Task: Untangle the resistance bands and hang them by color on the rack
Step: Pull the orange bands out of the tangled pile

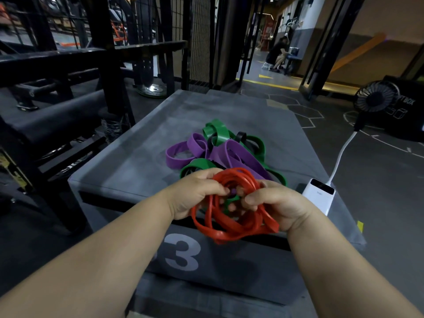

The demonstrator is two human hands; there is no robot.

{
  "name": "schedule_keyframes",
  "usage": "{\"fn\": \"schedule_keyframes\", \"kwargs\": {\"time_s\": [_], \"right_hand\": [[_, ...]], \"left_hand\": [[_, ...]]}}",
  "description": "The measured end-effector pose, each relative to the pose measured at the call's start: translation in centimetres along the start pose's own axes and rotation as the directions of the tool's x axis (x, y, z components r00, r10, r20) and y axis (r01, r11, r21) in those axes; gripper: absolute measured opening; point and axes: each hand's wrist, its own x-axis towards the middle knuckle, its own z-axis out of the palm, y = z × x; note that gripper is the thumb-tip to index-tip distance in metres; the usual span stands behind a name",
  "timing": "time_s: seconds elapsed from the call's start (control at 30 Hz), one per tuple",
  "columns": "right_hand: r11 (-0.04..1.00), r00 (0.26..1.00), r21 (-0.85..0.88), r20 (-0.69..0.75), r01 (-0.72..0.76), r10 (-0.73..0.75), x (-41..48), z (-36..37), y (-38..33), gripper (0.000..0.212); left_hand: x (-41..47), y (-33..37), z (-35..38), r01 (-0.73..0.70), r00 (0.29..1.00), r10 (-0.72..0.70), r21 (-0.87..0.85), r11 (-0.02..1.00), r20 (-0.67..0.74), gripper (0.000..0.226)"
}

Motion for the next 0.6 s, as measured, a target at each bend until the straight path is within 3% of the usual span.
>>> {"fn": "schedule_keyframes", "kwargs": {"time_s": [0.13, 0.23, 0.37, 0.5, 0.6], "right_hand": [[0.995, 0.958, -0.098, -0.279, 0.032, -0.058, 0.4, -0.6, -0.4, 0.020], [0.997, 0.924, -0.057, -0.374, 0.059, -0.076, 0.7, -0.6, -0.6, 0.013], [0.998, 0.937, -0.042, -0.347, 0.036, -0.049, 0.5, -0.6, -0.6, 0.008], [0.997, 0.950, 0.054, -0.311, 0.054, -0.034, 0.8, 0.3, -0.4, 0.021], [0.980, 0.955, 0.163, -0.291, 0.112, -0.061, 0.8, 0.7, -0.5, 0.024]], "left_hand": [[-0.2, 0.1, -0.5, -0.051, 0.999, 0.051, 0.006, 0.999, 0.018, 0.029], [-0.5, 0.1, -1.0, -0.075, 0.992, 0.071, 0.035, 0.997, 0.101, 0.038], [-0.6, -0.2, -1.4, -0.046, 0.984, 0.006, 0.217, 0.975, 0.179, 0.060], [-0.3, -0.3, -1.1, -0.006, 0.995, -0.039, 0.429, 0.903, 0.096, 0.066], [-0.1, -0.4, -0.8, -0.031, 0.999, 0.009, 0.464, 0.885, 0.049, 0.061]]}}
